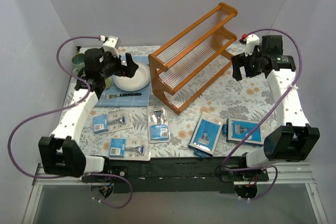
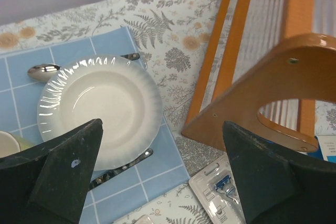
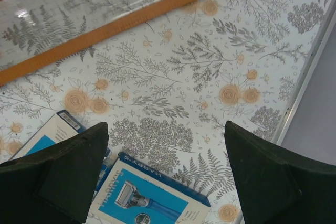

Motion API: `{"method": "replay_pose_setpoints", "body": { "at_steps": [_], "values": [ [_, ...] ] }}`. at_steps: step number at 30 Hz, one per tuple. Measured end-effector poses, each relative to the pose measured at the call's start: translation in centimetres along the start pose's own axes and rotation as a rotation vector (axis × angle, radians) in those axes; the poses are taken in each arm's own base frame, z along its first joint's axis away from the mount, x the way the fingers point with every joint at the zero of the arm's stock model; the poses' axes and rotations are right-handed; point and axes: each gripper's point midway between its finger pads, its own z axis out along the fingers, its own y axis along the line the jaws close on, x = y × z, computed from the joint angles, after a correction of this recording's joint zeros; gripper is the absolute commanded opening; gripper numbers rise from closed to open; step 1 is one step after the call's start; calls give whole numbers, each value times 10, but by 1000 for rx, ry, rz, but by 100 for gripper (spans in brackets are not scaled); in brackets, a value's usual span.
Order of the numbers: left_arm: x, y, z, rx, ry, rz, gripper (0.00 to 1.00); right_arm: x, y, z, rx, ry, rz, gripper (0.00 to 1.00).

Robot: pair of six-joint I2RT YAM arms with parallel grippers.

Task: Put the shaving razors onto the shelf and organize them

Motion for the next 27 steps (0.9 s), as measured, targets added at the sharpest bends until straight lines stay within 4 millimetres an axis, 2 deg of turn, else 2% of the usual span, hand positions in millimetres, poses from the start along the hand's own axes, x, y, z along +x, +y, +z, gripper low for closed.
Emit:
{"method": "replay_pose_setpoints", "body": {
  "at_steps": [3,5,8,9,11,15,19,21,22,24,27],
  "values": [
    [12,10,24,-5,95,-30,98,-29,-3,-6,-12,-66,-34,99],
    [20,12,29,0,138,-45,98,-43,-7,-7,-7,-90,-45,97],
    [20,7,27,23,157,-43,98,-57,-12,0,-12,-107,-36,91],
    [18,4,26,32,153,-33,98,-59,-13,4,-18,-105,-25,84],
    [14,-5,24,52,145,-2,98,-62,-14,14,-35,-101,-6,78],
    [7,-35,17,139,129,95,93,-77,-12,27,-96,-142,38,77],
    [3,-67,8,236,124,191,91,-98,-8,28,-165,-229,72,78],
    [1,-74,8,256,119,219,91,-109,-5,24,-218,-280,118,78],
    [0,-76,7,261,119,230,87,-116,-5,21,-258,-313,176,78],
    [0,-78,7,268,121,243,83,-127,-14,16,-323,-390,297,80],
    [4,-80,5,275,136,256,71,-123,-30,20,-387,-423,469,80]
  ]
}}
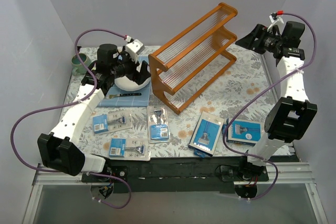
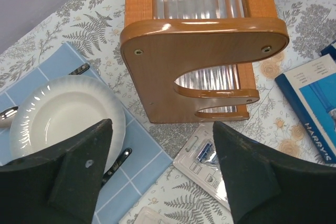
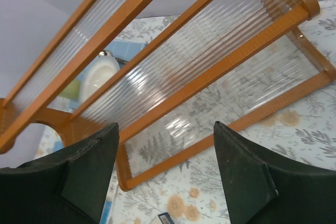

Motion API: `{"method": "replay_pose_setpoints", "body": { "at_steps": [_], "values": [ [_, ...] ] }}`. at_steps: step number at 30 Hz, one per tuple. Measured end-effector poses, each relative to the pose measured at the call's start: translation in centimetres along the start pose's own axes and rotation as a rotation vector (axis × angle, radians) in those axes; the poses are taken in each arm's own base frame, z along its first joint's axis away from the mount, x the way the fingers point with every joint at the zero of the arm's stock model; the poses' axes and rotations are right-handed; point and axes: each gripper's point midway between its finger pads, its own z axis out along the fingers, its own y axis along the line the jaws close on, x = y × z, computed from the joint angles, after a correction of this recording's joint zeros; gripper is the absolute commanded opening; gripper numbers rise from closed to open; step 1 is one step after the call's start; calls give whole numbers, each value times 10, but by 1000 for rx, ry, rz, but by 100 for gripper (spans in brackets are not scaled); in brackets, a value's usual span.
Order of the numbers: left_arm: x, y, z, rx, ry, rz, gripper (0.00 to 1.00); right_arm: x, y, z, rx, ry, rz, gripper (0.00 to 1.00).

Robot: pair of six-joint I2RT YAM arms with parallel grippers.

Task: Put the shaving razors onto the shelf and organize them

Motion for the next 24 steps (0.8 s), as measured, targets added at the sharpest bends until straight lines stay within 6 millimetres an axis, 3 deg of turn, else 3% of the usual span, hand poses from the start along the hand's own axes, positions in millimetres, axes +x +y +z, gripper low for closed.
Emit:
{"method": "replay_pose_setpoints", "body": {
  "at_steps": [2,8,16,24],
  "values": [
    [3,-3,-1,6,12,12,63,-2,-9,5,-29,-15,97,79],
    [19,-27,-12,41,52,98,58,-9,-9,42,-146,-20,226,79],
    [34,-63,-20,104,113,171,29,-42,-2,89,-232,-66,224,78],
    [56,-83,-20,157,208,196,33,-52,10,125,-280,-88,203,75]
  ]
}}
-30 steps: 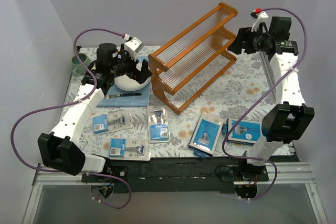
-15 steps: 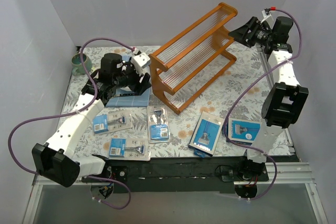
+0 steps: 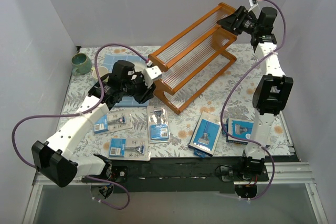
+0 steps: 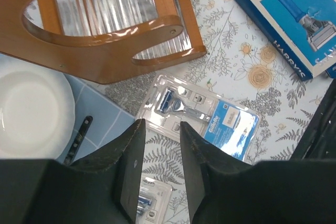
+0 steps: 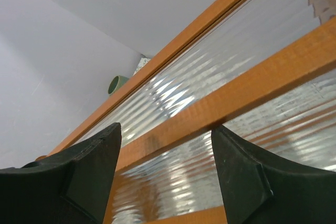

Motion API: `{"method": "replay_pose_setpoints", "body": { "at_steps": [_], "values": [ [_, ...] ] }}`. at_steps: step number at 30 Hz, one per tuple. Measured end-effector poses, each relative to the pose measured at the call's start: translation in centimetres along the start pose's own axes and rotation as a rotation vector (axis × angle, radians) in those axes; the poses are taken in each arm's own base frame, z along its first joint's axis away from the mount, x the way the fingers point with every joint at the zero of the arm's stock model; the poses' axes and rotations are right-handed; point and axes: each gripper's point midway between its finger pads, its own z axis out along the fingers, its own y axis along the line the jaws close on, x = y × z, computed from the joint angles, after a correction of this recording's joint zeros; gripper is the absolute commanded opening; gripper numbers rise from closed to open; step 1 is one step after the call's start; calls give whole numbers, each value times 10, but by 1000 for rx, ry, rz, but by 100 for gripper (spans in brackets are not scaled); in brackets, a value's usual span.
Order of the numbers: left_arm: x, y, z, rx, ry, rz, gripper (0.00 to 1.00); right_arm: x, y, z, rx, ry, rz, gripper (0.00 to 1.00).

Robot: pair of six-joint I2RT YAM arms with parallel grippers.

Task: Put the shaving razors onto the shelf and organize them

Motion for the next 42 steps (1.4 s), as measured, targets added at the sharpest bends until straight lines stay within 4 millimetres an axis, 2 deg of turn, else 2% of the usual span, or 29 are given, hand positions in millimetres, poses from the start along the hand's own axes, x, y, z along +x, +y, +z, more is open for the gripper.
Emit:
{"method": "replay_pose_setpoints", "body": {
  "at_steps": [4,6,7,8,9,11,13,15,18,21,23,27,32,37,42],
  "values": [
    [11,-11,6,32,56,-8,33,6,-10,20,-4,4,13,68],
    [13,-18,6,46,71,-3,31,10,-17,28,-2,6,19,57],
    [13,-22,7,52,72,4,31,14,-20,32,-4,13,37,50],
    [12,-24,8,56,73,9,30,14,-18,34,-12,12,42,32],
    [12,-25,9,56,73,16,30,13,-16,34,-11,8,56,23],
    [10,-27,12,50,69,27,30,16,-16,34,17,20,208,10],
    [8,-23,18,29,57,29,28,19,-14,35,35,28,338,1],
    [7,-15,28,-2,47,28,27,21,-12,34,54,38,475,1],
    [9,1,47,-67,29,33,22,22,-10,32,69,37,537,1],
    [14,17,62,-139,19,53,18,22,-9,26,84,28,509,2],
    [16,27,70,-185,8,70,17,23,-8,20,94,27,496,8],
    [5,49,82,-279,-46,99,15,25,-8,5,131,21,462,10],
    [5,72,95,-356,-65,59,15,25,-14,-21,199,-15,436,26],
    [-12,108,107,-441,-130,34,15,18,-24,-47,269,-72,396,29],
    [-26,147,119,-531,-188,20,15,13,-29,-58,324,-123,362,33]
  ]
}}
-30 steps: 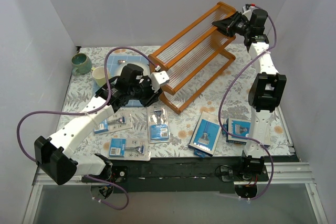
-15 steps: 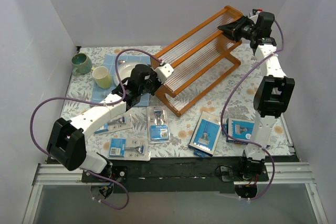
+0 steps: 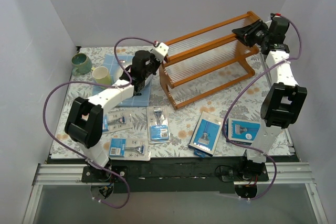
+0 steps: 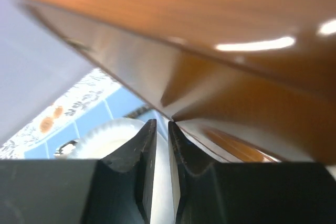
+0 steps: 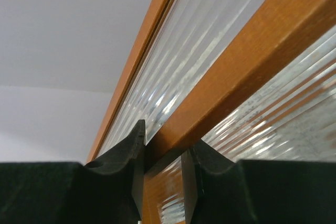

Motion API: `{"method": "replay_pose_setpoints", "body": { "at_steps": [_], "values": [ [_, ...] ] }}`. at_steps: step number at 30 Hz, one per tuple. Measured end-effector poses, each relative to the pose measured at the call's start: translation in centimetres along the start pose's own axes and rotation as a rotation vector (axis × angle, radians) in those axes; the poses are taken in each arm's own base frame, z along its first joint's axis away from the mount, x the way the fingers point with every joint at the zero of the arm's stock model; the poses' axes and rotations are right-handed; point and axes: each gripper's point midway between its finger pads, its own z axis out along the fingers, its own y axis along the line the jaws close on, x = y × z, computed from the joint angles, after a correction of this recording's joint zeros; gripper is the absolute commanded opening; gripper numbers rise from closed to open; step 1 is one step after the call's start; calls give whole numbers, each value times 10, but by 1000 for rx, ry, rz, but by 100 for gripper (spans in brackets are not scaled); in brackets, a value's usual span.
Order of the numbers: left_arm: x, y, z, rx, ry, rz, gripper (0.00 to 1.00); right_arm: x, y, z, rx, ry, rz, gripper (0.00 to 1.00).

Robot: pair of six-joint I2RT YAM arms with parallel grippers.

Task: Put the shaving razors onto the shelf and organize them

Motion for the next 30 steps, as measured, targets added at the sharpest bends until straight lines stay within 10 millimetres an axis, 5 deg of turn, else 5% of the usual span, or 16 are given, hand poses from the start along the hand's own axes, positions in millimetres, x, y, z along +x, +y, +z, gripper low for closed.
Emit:
{"method": "replay_pose_setpoints", "body": {
  "at_steps": [7,11,16,23,26,30],
  "values": [
    [4,68,65,-188,-5,-90,17,-11,-5,-3,15,-65,-118,50],
    [10,77,66,-235,23,-161,17,-1,2,-4,2,-41,-243,65],
    [15,54,11,-139,71,-255,0,42,20,-10,-79,75,-389,70],
    [-66,28,-106,86,-153,-312,0,81,27,-42,-146,174,-500,71],
    [-76,7,-120,204,-190,-332,0,91,21,-50,-144,213,-508,71],
    [-41,-30,-104,342,-96,-379,0,95,11,-53,-125,240,-521,71]
  ]
}}
